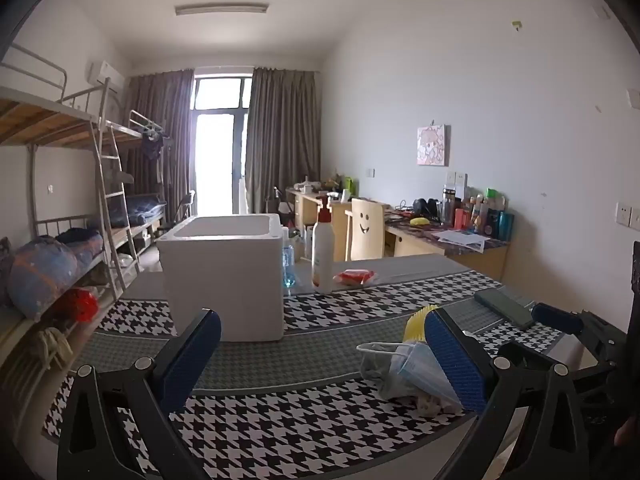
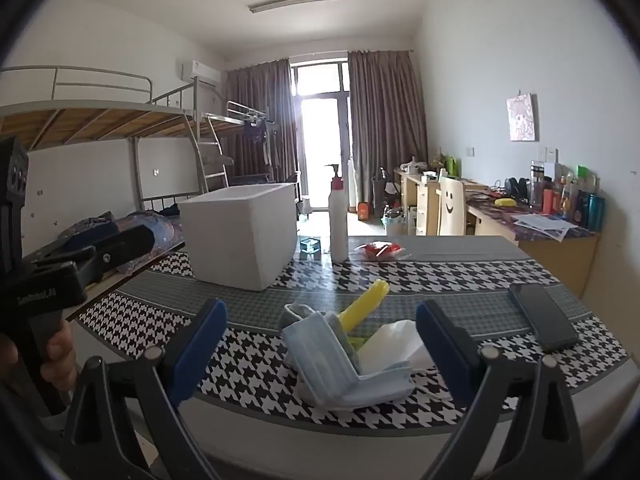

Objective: Organize soft objects
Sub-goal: 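Move both tools toward the pile of mask, sponge and cloth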

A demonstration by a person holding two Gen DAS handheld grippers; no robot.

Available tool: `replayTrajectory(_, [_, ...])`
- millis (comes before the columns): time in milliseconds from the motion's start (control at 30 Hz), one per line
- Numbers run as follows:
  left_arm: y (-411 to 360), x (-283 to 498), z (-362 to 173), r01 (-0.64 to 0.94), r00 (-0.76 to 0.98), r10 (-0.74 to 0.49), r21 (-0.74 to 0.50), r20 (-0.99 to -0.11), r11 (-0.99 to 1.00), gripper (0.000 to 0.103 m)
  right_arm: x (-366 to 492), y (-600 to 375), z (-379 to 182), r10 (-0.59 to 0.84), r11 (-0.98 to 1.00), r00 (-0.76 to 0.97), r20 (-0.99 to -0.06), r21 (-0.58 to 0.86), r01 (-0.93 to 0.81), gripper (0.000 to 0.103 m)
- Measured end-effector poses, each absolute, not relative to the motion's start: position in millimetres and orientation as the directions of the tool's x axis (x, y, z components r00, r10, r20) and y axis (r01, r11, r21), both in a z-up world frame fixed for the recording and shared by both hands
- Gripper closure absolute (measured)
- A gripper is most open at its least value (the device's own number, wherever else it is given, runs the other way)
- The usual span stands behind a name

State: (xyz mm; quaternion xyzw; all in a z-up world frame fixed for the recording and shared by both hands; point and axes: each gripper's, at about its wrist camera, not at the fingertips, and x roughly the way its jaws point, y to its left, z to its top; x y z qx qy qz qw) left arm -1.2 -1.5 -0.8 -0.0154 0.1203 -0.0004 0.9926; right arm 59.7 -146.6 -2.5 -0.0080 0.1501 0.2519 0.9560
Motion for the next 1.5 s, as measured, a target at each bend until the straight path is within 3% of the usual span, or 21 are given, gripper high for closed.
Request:
replayTrajectory(267, [-2.5, 7.7, 3.7, -0.015, 0.959, 0.002, -0.046, -0.282, 0.999, 0.001, 58.3, -148.2, -1.6, 0.465, 0.882, 0.841, -0.277, 0.061, -0.468, 0.006])
replayTrajectory(733, [3.2, 8.6, -4.2, -0.03, 0.962, 0.015, -0.05, -0.273, 0.998, 0.001, 54.0, -148.7, 0.9, 0.385, 0.92, 0.883, -0.267, 0.031, -0.391, 0.006])
replayTrajectory(1500, [-4.5, 11.1, -2.6, -0.013, 0.956, 0.002, -0.036, -0.293, 0.999, 0.001, 55.8, -150.3, -0.5, 0.377, 0.922, 0.885, -0.272, 0.023, -0.386, 0.006])
